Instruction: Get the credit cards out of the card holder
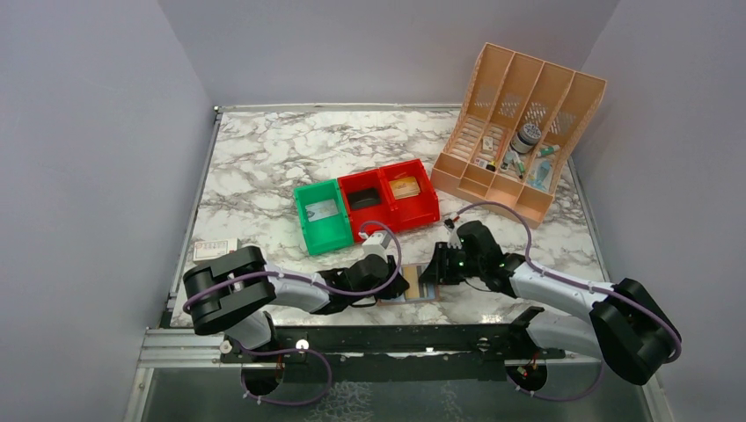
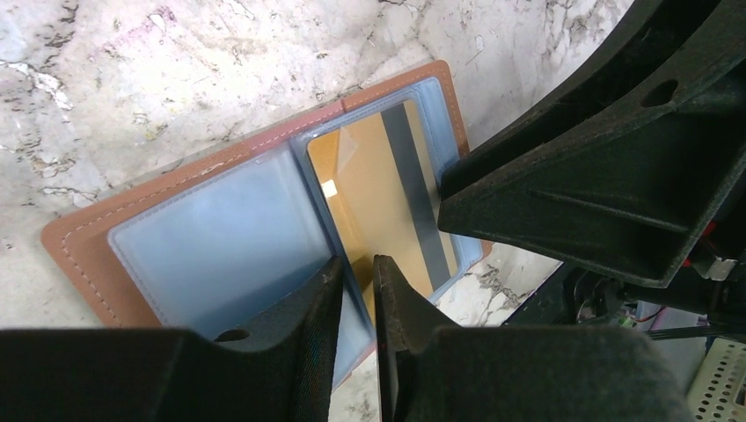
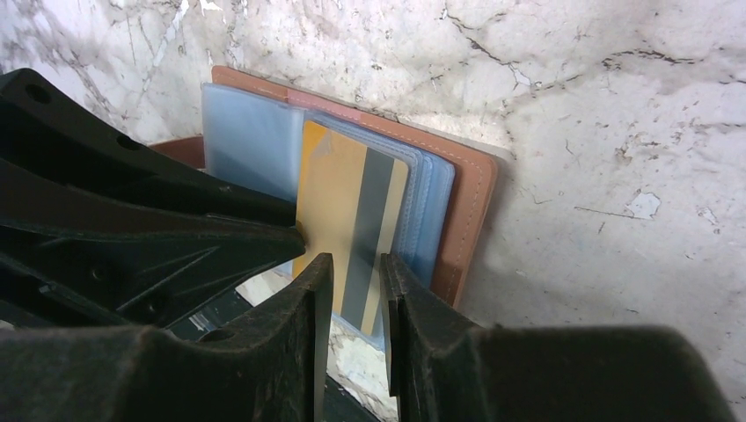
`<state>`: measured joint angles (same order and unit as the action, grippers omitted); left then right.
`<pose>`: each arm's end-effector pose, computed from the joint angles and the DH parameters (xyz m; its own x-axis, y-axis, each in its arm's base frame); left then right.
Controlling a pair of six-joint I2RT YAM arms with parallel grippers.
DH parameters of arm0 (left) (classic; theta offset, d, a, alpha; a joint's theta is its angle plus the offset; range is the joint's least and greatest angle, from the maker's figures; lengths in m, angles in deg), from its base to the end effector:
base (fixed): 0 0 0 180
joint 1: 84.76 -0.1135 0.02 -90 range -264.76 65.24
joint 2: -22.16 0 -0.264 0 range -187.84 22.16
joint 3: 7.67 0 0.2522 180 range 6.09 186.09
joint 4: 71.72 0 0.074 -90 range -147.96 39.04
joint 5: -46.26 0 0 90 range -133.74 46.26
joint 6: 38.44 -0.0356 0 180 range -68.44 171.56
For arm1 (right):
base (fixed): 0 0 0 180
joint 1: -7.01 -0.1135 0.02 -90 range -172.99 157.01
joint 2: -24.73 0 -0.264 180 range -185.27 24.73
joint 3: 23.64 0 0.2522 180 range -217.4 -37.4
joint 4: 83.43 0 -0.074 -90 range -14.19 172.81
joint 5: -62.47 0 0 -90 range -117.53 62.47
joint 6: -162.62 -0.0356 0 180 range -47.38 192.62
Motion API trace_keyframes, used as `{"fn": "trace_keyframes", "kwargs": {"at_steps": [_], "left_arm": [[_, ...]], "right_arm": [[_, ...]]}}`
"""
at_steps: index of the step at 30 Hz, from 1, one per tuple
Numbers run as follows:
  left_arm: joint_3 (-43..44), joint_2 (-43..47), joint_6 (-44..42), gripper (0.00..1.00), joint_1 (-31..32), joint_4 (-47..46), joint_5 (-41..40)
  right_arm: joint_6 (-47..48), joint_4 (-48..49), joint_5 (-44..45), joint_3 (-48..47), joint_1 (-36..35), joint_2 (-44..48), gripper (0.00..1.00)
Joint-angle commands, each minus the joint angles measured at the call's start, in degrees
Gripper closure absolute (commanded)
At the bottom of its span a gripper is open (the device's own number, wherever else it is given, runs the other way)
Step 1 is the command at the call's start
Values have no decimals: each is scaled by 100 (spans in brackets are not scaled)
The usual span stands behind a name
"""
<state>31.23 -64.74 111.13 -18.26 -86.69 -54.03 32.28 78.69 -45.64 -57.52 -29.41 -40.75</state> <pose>0.1119 -0.2413 0.1303 -0.8366 -0.2035 -0.5086 0.2394 0.6993 -0.6736 0.1506 0.1249 0.1396 -0.9367 0.0735 -0.3423 -0.1580 0.7837 0.6007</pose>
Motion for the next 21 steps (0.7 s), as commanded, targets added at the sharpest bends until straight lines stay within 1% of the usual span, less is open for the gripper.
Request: {"fn": "trace_keyframes", "kwargs": {"at_steps": [1, 7, 15, 21], "left_arm": [[158, -144, -42, 80, 36, -124, 75], [110, -125, -27, 84, 38, -128, 20], [4, 35, -61, 99, 37, -124, -78], [-104, 80, 3, 100, 38, -120, -79]], "right_arm": [[-113, 154, 130, 190, -23, -10, 73], [-10, 173, -47, 171, -23, -36, 73], [54, 13, 147, 94, -21, -10, 73], [65, -11, 138, 151, -23, 14, 73]]}}
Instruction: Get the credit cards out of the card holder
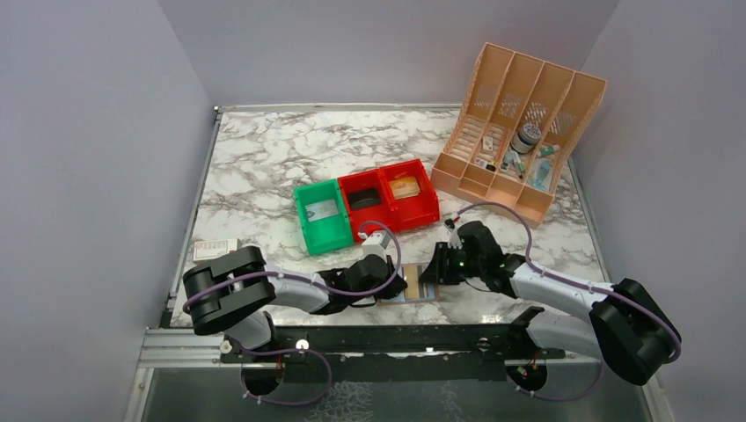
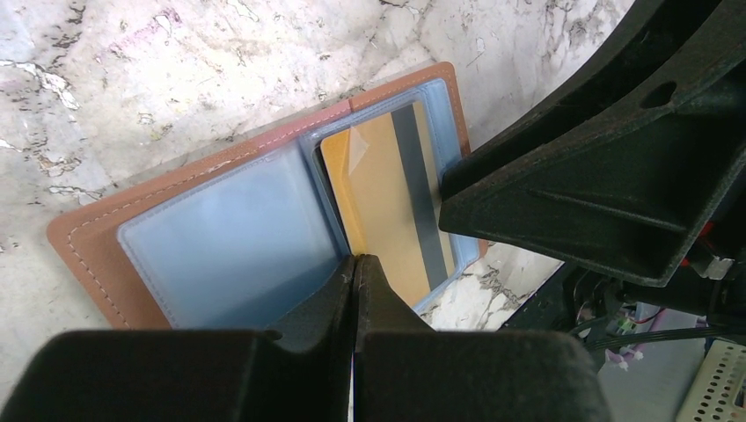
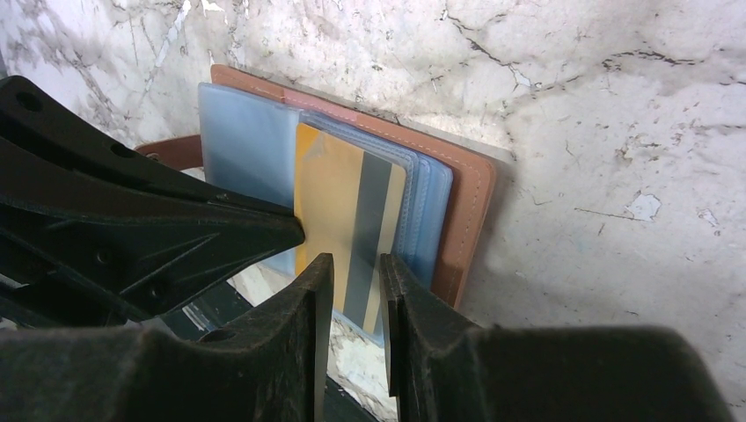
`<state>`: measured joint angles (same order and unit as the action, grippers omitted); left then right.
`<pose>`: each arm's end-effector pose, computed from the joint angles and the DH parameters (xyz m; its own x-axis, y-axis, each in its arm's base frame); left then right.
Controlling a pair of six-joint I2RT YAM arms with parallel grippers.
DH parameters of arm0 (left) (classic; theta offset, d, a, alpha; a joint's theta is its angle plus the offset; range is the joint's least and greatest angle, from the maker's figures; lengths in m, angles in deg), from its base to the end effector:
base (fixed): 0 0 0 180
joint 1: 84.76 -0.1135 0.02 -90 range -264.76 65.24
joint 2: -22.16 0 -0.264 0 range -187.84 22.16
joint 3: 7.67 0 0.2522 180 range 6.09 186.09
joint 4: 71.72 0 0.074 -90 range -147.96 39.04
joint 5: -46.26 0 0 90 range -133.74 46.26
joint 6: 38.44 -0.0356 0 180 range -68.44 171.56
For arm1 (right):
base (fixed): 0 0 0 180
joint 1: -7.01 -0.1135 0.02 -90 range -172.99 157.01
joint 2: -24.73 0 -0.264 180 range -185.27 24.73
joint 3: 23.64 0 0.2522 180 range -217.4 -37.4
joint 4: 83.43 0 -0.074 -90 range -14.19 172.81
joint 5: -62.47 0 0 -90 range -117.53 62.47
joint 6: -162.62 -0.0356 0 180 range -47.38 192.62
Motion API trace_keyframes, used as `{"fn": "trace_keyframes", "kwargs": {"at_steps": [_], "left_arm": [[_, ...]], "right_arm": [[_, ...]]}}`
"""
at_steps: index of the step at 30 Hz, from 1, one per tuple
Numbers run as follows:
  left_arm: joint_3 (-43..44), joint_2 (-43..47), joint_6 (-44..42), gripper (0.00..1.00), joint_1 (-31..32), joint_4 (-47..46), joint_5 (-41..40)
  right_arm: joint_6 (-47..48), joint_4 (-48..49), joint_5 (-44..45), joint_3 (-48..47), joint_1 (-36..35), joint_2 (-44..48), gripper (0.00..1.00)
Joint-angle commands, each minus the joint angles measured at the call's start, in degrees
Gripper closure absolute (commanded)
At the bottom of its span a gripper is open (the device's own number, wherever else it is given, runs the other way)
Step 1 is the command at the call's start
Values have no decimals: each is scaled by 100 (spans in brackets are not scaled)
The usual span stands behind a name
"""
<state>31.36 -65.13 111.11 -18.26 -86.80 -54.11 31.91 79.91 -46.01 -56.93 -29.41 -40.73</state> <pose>0.1122 -0.2420 0.1294 -0.8365 -0.2029 -0.5091 0.2386 0.7015 -0.6716 0.1500 0.1247 0.1383 -0.9359 0.0782 -0.3434 -0.1590 0.7761 0.6102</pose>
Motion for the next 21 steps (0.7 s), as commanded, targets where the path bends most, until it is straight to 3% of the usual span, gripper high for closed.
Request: {"fn": "trace_keyframes", "kwargs": {"at_steps": [1, 21], "left_arm": [[-124, 140, -4, 100, 38, -112, -81], [-263, 448, 15, 100, 36, -8, -232]], "right_arm": [[101, -144, 190, 98, -23, 33, 73], [425, -533, 97, -250, -20, 506, 72]]}}
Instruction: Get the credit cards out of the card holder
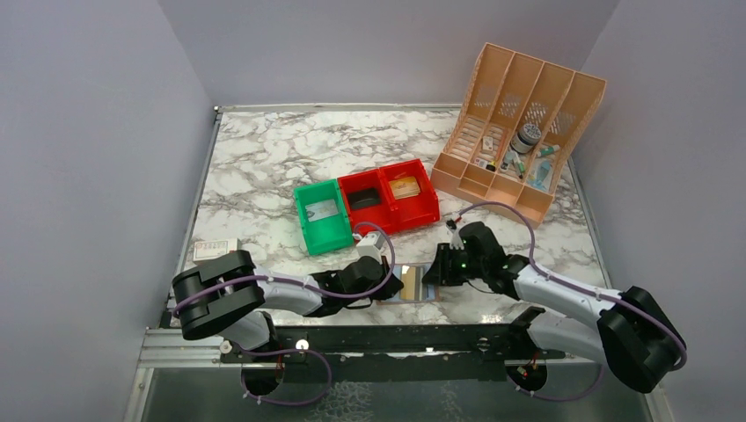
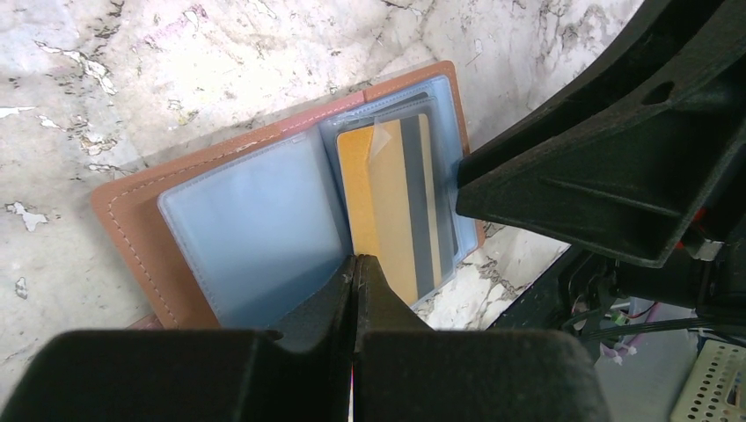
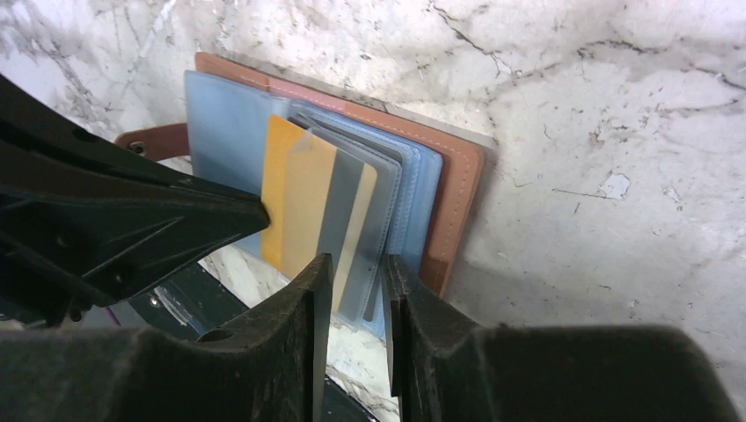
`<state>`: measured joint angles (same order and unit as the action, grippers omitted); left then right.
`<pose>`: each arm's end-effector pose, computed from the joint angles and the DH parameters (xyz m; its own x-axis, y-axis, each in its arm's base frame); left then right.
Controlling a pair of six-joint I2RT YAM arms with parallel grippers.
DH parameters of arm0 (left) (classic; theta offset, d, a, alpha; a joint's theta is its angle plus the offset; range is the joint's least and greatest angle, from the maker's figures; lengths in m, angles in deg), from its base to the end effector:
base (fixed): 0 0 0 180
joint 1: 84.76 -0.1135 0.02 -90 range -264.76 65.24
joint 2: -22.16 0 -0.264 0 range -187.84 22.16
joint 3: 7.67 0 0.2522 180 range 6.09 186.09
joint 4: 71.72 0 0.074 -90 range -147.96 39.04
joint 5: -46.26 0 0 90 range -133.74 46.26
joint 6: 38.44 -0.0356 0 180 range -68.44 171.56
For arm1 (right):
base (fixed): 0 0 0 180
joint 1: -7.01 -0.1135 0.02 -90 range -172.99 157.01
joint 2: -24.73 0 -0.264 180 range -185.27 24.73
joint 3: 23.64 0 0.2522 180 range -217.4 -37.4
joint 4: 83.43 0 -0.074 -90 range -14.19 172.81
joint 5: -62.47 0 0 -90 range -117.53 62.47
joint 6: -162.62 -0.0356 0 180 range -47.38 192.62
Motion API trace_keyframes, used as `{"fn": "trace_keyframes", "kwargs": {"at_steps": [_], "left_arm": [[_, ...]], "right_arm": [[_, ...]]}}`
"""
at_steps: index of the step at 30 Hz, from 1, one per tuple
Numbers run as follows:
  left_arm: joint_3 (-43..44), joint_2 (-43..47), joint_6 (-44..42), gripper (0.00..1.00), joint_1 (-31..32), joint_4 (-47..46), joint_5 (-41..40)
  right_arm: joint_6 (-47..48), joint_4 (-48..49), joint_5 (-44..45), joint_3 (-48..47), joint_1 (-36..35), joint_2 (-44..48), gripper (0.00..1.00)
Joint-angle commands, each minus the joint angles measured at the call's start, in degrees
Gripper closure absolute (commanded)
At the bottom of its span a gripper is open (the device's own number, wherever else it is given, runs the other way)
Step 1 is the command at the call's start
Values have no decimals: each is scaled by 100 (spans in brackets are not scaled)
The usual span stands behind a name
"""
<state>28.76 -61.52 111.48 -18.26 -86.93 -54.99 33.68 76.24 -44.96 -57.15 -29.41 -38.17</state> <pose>0.1078 -0.2306 0.1329 -0.8273 -0.2258 -0.5144 0.2347 0.6930 -0.6816 0.1460 0.1210 0.1424 -0.9314 0.0580 -0.3592 -0.1760 0.7924 0.5841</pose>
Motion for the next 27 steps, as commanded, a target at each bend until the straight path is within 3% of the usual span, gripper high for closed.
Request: {"fn": "trace_keyframes", "kwargs": {"at_steps": [1, 9, 13, 20, 27], "left_arm": [[5, 78, -28, 100, 37, 6, -134], [12, 121, -41, 100, 36, 6, -176], [89, 77, -64, 100, 36, 6, -153], [79, -2, -15, 73, 38, -3, -202], [113, -210, 114, 72, 40, -21, -195]], "right_arm": [[269, -172, -57, -256, -22, 319, 71], [-51, 794, -1012, -91, -15, 126, 71], [-367, 675, -489, -69, -22, -597, 72], [-404, 690, 48, 196, -20, -745, 72], [-387, 700, 69, 295, -23, -717, 72]]}}
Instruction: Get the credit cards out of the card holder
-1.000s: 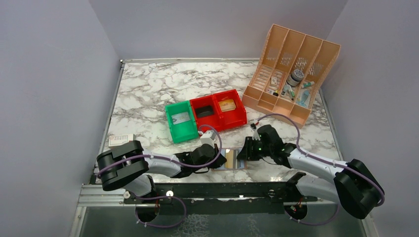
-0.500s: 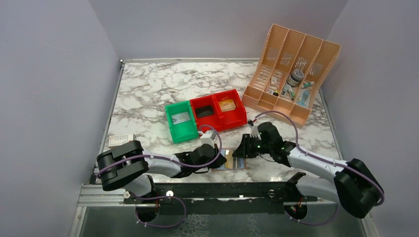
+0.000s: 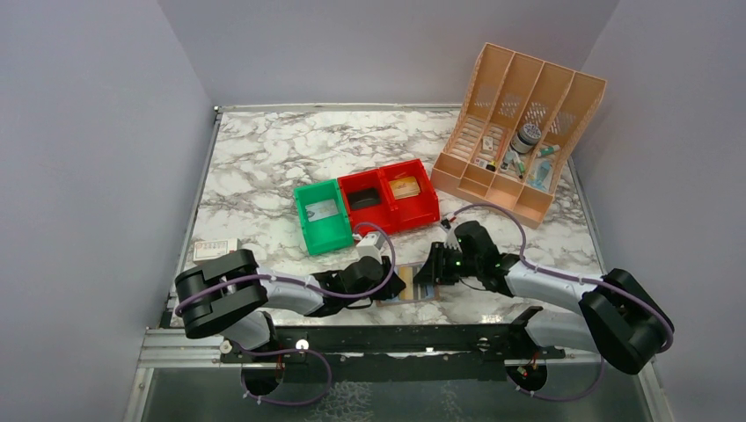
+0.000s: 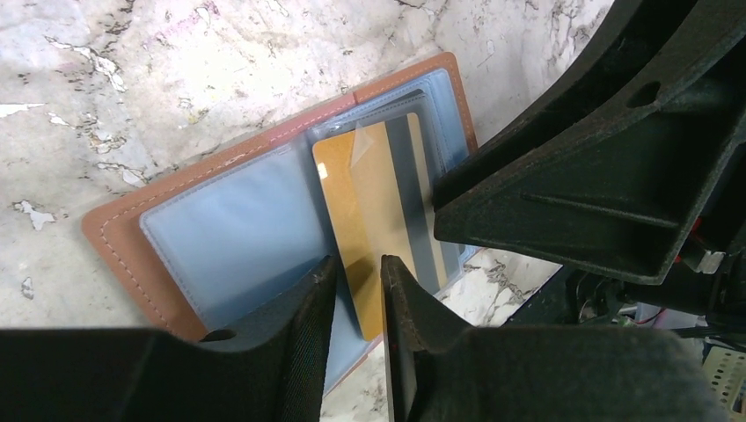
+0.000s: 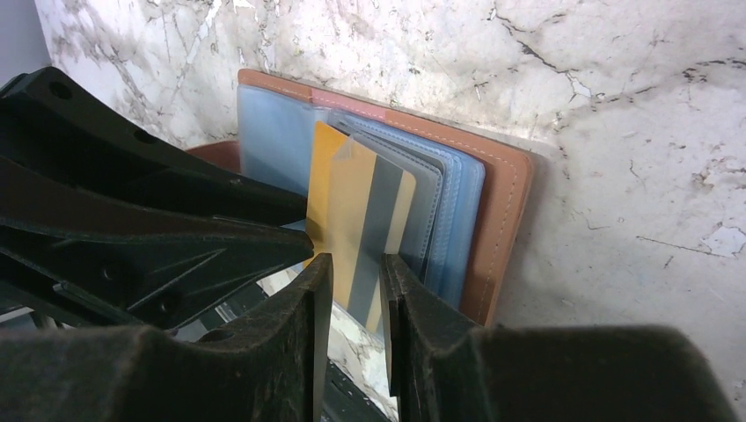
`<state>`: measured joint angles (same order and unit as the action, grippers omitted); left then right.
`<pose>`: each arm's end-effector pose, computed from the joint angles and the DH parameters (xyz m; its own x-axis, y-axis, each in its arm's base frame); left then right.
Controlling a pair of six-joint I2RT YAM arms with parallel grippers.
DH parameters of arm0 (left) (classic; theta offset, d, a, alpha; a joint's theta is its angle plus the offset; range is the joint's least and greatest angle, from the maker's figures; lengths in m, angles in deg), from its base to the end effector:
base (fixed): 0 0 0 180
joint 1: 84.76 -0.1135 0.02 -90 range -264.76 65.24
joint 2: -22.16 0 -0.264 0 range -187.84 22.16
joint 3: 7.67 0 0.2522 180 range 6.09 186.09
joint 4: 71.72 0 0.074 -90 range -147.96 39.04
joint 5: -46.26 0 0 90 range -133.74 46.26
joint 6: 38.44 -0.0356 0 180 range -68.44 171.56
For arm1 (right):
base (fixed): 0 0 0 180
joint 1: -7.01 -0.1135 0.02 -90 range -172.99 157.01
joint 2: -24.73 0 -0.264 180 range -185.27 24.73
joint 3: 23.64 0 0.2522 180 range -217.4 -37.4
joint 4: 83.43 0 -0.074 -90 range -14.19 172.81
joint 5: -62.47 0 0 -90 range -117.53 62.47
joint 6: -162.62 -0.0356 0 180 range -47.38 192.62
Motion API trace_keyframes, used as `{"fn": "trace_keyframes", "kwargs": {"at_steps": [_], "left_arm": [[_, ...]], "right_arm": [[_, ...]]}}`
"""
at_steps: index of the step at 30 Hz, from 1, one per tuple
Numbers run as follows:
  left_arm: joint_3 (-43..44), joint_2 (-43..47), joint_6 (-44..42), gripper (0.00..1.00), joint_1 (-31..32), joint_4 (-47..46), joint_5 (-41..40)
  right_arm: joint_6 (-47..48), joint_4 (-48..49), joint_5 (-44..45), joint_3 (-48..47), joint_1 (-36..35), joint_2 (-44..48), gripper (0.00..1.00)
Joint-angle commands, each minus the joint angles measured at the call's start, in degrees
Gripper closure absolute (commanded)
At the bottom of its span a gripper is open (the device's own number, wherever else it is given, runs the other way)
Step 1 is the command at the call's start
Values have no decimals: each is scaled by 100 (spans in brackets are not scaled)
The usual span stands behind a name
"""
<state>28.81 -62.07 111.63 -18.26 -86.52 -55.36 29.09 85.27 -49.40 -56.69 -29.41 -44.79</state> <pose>0.1080 -0.2304 0.1303 -0.8283 -0.2239 -0.5136 0.2266 0.7045 -0.6726 0.1550 0.1308 0.1316 -0.9502 0.0932 -0.2973 -0.1352 0.7364 0.6629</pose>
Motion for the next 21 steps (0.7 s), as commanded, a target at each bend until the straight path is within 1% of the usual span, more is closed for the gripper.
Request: {"fn": "trace_keyframes", "kwargs": {"at_steps": [1, 4, 6, 8, 10, 14, 18, 21], "left_arm": [[128, -180, 108, 72, 38, -70, -149], [179, -261, 110, 72, 38, -96, -95], [218, -309, 100, 74, 34, -111, -66], [230, -323, 124, 80, 38, -123, -116], [192, -292, 171, 87, 38, -124, -230], [58, -120, 301, 100, 32, -124, -450], [-113, 9, 380, 100, 36, -124, -539], [-147, -23, 432, 100, 38, -124, -633]], "right_arm": [[87, -204, 516, 258, -23, -53, 72], [124, -200, 478, 238, -21, -62, 72], [121, -185, 456, 225, -23, -66, 72], [108, -156, 455, 213, -23, -90, 72], [135, -216, 487, 118, -23, -144, 72], [141, -370, 857, 65, -23, -43, 72], [100, -255, 882, 177, -20, 217, 72], [221, -493, 711, -28, -20, 210, 72]]}}
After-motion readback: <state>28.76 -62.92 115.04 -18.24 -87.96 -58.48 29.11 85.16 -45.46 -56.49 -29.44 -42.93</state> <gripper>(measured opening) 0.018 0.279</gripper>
